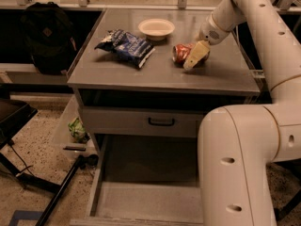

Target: Place coke can into middle drawer

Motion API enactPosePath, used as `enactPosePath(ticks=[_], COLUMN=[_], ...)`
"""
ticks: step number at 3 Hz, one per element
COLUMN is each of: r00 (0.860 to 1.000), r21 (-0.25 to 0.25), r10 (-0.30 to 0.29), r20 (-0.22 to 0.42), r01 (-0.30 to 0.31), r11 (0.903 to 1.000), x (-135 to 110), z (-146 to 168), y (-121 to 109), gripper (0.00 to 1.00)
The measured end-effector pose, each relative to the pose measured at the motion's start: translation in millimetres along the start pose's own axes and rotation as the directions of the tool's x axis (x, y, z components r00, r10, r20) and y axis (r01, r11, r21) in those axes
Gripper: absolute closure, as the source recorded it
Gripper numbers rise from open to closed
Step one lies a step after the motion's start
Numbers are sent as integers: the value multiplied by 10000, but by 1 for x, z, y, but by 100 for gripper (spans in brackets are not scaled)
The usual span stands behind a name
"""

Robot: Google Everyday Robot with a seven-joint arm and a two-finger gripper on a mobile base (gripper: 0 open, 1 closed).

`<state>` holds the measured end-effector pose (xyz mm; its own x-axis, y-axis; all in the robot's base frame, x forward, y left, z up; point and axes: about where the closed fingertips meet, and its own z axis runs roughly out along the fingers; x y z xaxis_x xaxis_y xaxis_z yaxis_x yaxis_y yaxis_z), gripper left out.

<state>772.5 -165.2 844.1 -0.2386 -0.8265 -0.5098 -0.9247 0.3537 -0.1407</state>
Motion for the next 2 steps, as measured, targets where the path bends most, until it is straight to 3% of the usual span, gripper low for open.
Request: enactPosePath(ticks=[2], r00=[10000], r21=[0], r10=[0], r20=[0], r01=[0], r11=[10000], x=[0], z=[0], y=[0], gripper=[65])
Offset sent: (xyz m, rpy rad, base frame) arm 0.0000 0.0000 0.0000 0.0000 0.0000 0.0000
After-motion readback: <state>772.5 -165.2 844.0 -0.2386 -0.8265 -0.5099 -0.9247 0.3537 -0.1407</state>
